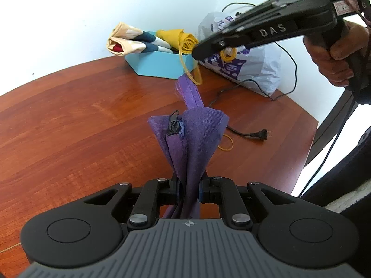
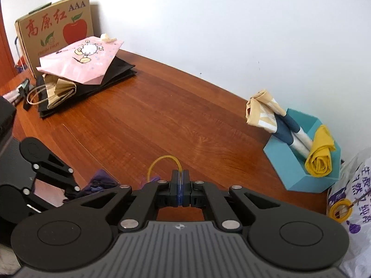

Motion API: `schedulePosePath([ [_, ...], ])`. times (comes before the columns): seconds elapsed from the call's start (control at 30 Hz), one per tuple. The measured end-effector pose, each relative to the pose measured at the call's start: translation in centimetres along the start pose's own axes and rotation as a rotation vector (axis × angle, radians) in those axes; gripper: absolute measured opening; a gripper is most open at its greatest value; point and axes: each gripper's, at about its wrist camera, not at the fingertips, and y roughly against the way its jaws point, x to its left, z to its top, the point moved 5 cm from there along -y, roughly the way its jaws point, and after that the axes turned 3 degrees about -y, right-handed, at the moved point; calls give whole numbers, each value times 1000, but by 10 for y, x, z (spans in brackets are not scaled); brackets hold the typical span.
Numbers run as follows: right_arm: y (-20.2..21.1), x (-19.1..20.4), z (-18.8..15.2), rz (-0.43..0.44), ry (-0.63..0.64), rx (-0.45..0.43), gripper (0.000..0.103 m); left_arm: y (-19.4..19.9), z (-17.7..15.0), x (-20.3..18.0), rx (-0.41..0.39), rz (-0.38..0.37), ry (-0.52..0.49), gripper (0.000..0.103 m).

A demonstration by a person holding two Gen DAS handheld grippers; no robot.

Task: Fold shopping bag
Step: 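Loop the rubber band over the bundle's tip with the right tool while the left tool holds it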

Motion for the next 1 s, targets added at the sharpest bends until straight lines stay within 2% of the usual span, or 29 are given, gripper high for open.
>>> schedulePosePath([
  [0.2, 4, 4, 5, -18, 12, -31, 0, -2, -3, 0, 13, 2, 7, 15],
  [0.57, -14, 35, -20, 123, 90, 103, 0, 5, -1, 1, -26, 29, 18, 15],
  [0.77, -12, 49, -25, 154, 88, 122, 0, 3, -2, -7, -14, 66, -84, 15],
  [1.0, -7, 65, -23, 213, 153, 114, 0, -4, -3, -18, 33, 84, -227, 15],
])
